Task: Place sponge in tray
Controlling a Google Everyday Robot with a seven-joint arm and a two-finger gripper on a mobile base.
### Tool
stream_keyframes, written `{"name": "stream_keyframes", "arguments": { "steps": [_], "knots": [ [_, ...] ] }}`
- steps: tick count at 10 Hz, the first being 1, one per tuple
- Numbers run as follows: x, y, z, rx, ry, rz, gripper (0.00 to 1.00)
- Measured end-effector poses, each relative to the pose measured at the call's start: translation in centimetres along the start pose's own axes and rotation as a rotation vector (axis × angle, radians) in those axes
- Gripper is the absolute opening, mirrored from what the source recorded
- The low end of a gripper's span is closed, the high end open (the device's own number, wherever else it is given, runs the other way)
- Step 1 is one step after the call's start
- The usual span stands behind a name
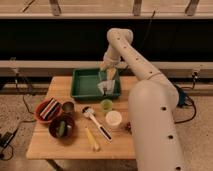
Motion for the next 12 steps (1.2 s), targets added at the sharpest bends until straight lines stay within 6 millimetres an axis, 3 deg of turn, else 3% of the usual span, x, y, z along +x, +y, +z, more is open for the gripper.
{"name": "stream_keyframes", "arguments": {
  "steps": [1, 5, 7, 12],
  "knots": [
    [-0.7, -0.6, 0.4, 0.011, -0.012, -0.016, 0.06],
    [-3.9, -3.3, 2.8, 0.067, -0.072, -0.066, 0.47],
    [-4.3, -3.7, 3.4, 0.094, -0.094, -0.076, 0.63],
    [-4.3, -3.7, 3.4, 0.095, -0.095, -0.076, 0.64]
  ]
}}
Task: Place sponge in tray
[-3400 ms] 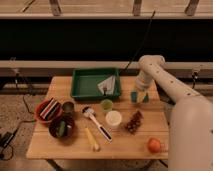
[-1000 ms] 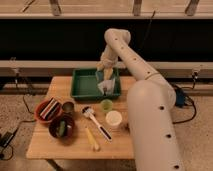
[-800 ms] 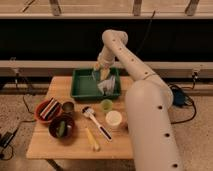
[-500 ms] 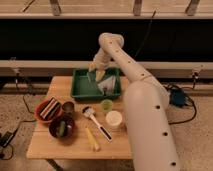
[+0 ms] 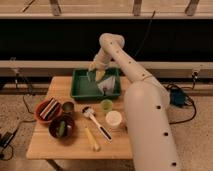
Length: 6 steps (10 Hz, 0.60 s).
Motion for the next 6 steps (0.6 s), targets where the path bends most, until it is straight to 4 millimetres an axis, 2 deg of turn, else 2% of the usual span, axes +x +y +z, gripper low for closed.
{"name": "stream_keyframes", "arguments": {
  "steps": [6],
  "knots": [
    [-0.11, -0.05, 0.07, -0.001, -0.001, -0.002, 0.64]
  ]
}}
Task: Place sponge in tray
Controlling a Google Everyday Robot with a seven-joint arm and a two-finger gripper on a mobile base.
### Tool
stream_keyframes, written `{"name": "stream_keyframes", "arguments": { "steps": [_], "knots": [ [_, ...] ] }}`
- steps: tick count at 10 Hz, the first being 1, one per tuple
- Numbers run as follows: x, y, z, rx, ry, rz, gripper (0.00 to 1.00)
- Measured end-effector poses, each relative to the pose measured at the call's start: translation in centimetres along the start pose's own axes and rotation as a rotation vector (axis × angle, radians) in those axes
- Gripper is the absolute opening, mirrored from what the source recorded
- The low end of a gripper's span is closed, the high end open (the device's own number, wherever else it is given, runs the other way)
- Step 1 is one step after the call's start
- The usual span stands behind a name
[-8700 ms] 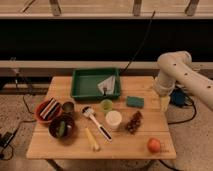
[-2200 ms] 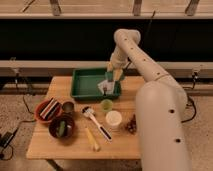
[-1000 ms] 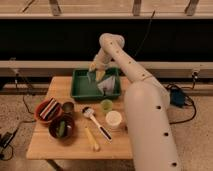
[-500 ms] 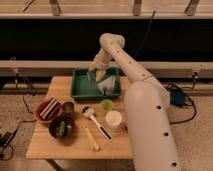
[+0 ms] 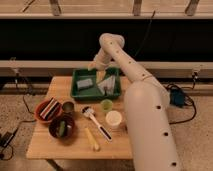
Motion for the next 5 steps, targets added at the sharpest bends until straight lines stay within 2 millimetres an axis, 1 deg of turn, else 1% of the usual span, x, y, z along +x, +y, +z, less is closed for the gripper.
{"name": "stream_keyframes", "arguments": {
  "steps": [5],
  "knots": [
    [0.12, 0.12, 0.09, -0.001, 0.0, 0.002, 0.64]
  ]
}}
